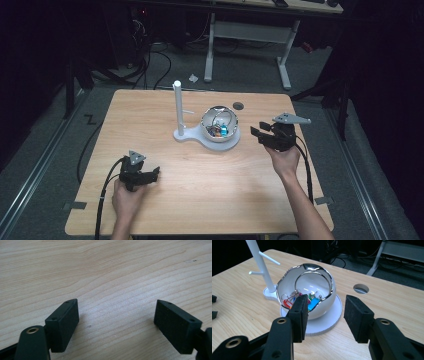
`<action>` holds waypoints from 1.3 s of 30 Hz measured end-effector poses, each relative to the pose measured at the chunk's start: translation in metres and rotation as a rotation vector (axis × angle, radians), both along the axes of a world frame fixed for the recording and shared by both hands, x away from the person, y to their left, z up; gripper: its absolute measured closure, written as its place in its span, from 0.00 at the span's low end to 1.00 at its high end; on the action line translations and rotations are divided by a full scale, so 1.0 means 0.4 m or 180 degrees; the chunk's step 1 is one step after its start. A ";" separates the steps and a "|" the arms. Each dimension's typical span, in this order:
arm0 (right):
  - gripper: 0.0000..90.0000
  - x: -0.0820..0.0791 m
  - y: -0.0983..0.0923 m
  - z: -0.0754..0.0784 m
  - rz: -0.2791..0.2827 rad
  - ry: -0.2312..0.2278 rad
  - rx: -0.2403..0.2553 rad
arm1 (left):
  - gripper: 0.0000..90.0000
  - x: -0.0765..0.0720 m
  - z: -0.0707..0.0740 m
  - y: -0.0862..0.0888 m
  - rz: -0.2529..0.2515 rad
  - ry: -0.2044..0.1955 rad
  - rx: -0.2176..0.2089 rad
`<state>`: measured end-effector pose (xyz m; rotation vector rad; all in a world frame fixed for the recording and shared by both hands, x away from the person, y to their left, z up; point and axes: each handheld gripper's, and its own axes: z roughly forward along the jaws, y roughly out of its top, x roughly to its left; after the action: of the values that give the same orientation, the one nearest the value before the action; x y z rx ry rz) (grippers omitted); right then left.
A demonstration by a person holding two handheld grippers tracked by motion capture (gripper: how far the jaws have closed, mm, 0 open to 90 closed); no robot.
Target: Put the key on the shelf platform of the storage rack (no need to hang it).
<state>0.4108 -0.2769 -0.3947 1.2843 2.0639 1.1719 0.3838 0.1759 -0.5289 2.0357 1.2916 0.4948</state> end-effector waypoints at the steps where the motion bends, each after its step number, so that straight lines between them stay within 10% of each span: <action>1: 0.61 -0.003 -0.004 0.000 -0.0004 0.0001 -0.0015 | 0.23 0.000 0.000 0.000 -0.0001 0.0001 0.0001; 21: 0.61 -0.099 -0.044 0.023 -0.0014 -0.0158 0.0049 | 0.23 0.000 0.000 0.000 0.0003 -0.0001 -0.0002; 39: 0.60 -0.152 -0.074 -0.037 -0.0217 -0.0008 0.0118 | 0.23 0.000 0.000 0.000 0.0005 -0.0002 -0.0004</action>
<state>0.3499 -0.3064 -0.4095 1.3586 1.9892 1.1859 0.3839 0.1757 -0.5290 2.0334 1.2928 0.4951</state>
